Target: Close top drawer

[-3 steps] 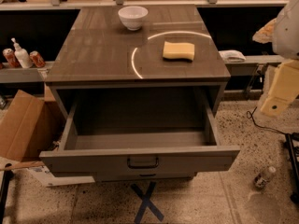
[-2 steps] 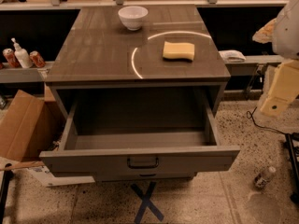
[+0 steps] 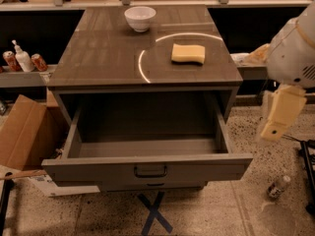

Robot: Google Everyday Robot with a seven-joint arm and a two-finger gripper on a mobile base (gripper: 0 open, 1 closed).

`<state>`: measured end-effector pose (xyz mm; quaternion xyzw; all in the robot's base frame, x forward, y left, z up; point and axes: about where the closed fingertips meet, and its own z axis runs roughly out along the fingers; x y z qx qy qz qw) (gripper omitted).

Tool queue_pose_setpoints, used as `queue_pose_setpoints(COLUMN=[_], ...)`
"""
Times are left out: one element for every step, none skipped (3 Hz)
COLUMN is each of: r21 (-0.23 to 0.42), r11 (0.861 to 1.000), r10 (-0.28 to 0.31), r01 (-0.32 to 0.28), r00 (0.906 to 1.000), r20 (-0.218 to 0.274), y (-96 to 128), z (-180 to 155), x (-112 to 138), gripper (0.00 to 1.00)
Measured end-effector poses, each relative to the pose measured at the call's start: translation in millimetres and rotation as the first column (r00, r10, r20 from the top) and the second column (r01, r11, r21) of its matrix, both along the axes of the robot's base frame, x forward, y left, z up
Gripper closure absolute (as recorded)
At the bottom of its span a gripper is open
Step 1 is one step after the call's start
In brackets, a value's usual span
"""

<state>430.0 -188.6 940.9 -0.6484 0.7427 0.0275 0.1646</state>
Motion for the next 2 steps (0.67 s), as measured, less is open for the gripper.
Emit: queue_pose_setpoints(r21=[0.094,0.16], r11=[0.991,0.976], r10=[0.102,0.174], r01=[-0.094,-0.145], r00=[0.9907,0.9666], r20=[-0.089,-0.188], y=[27,46], z=[-48,-111], x=[-15,-33], gripper=[0.0,0.19])
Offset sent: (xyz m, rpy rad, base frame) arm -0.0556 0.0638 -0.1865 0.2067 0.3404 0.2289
